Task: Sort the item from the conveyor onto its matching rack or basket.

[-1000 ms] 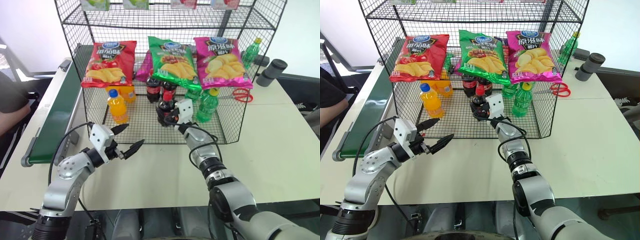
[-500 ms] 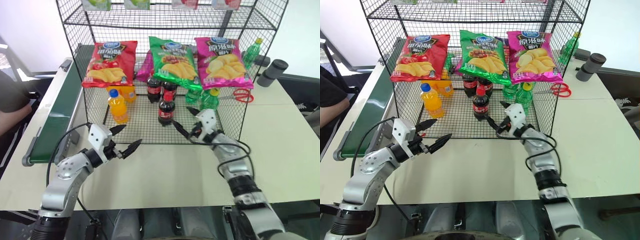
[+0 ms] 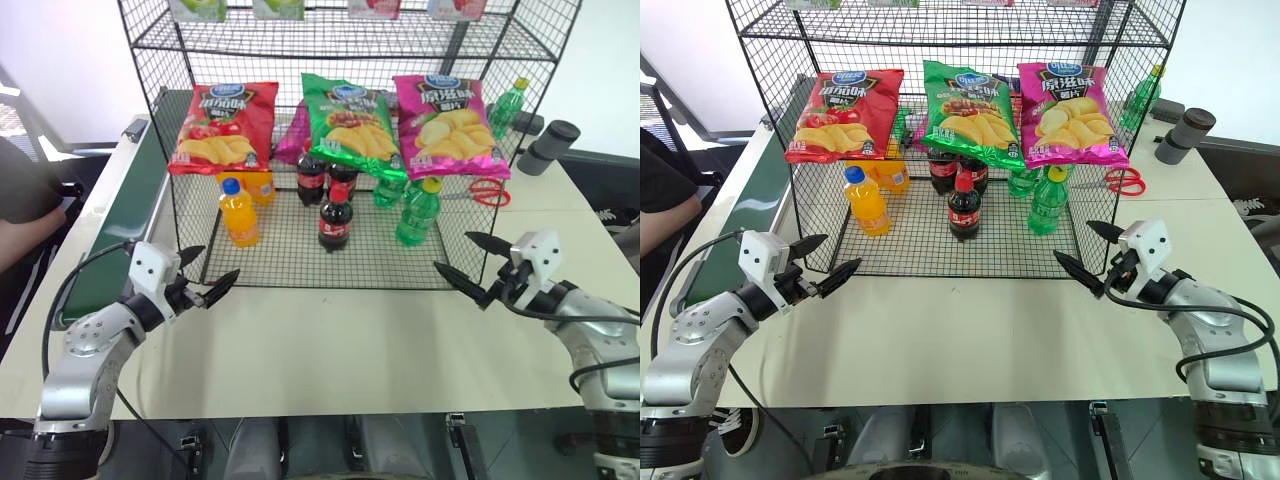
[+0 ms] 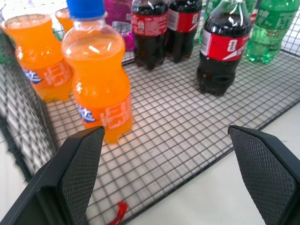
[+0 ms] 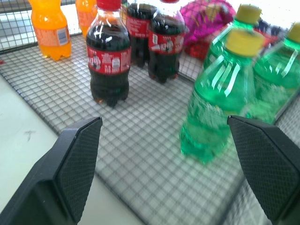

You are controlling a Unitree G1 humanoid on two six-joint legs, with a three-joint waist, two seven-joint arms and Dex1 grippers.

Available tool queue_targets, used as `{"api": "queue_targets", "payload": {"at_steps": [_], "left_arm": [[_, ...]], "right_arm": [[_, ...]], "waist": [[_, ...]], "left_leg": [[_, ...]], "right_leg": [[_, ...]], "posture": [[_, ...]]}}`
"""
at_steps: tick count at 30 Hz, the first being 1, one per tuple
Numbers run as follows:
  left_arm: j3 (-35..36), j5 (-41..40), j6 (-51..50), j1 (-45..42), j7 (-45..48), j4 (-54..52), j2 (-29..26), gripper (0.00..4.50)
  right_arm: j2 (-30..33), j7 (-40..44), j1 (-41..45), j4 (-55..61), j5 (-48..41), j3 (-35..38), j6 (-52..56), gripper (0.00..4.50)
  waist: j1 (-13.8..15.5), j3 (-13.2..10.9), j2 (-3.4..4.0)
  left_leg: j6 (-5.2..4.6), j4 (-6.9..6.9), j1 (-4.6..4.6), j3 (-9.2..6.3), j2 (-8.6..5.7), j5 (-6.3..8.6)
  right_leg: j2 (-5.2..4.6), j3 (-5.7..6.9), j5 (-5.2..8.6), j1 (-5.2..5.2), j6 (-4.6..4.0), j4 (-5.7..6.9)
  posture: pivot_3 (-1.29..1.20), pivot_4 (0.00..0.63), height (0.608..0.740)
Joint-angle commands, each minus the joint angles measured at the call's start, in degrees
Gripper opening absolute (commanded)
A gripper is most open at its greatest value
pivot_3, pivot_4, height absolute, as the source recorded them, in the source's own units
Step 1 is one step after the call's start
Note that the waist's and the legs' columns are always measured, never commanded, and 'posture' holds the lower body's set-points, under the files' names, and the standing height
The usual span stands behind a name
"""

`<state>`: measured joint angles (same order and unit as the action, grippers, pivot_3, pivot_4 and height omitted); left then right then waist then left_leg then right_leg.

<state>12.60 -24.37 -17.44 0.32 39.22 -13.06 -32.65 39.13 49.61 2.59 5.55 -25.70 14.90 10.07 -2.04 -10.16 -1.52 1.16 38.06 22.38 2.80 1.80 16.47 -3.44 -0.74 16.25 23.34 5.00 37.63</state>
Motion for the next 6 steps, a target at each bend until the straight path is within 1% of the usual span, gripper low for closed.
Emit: {"api": "queue_targets", "payload": {"at_steps": [1, 6], "left_arm": [[1.3, -0.7, 0.2, -1.1, 0.5, 0.1, -0.6, 4.50], [0.8, -1.1, 0.3, -2.2, 1.5, 0.6, -0.5, 4.50]], "right_arm": [[0.5, 0.2, 0.2, 3.4, -1.5, 1.7, 0.3, 4.45], [0.1, -0.4, 0.2, 4.0, -1.2, 1.3, 0.7, 4.45]], "waist": [[0.0, 0.0, 0.00], [0.3, 0.0, 0.00]], "left_leg": [[0.00, 0.00, 0.00, 0.00, 0.00, 0.00], [0.00, 0.00, 0.01, 0.00, -0.01, 0.00]], "right_leg": [[0.01, 0.00, 0.00, 0.00, 0.00, 0.00], [0.04, 0.00, 0.00, 0.00, 0.01, -0.02]], "posture": [[0.00, 0.150, 0.740], [0.00, 0.150, 0.740]]}}
